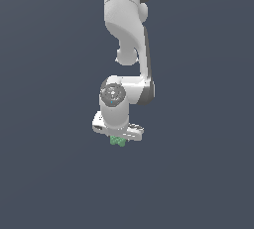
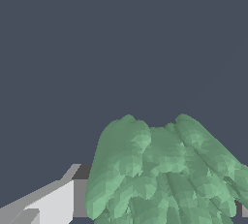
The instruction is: Pick up the object and move it to a goal position.
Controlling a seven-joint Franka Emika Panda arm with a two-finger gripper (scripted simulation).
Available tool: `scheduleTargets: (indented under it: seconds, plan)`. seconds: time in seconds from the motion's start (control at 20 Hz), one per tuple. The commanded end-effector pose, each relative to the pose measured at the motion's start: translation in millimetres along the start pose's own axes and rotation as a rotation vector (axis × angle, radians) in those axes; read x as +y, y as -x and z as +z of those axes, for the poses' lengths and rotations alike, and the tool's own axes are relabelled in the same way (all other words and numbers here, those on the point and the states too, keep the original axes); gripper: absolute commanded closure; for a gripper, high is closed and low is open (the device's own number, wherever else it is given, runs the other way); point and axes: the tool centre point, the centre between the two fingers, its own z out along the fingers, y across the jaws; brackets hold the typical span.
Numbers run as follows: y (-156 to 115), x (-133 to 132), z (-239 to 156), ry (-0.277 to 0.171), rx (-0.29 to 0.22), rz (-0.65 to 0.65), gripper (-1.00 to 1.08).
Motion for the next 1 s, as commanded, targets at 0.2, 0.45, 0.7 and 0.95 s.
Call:
scheduleTargets:
  seconds: [0.2,0.45,0.7,0.95]
  plan:
    - [4.0,-43.8,-49.9,0.0,0.001,-0.001,1.08]
    - [7.5,-83.3,-95.5,0.0,0.002,-0.001,1.08]
    - [10.4,-122.2,-140.2,0.0,0.002,-0.001,1.08]
    - [12.6,-159.4,-182.8,0.001,0.002,-0.001,1.08]
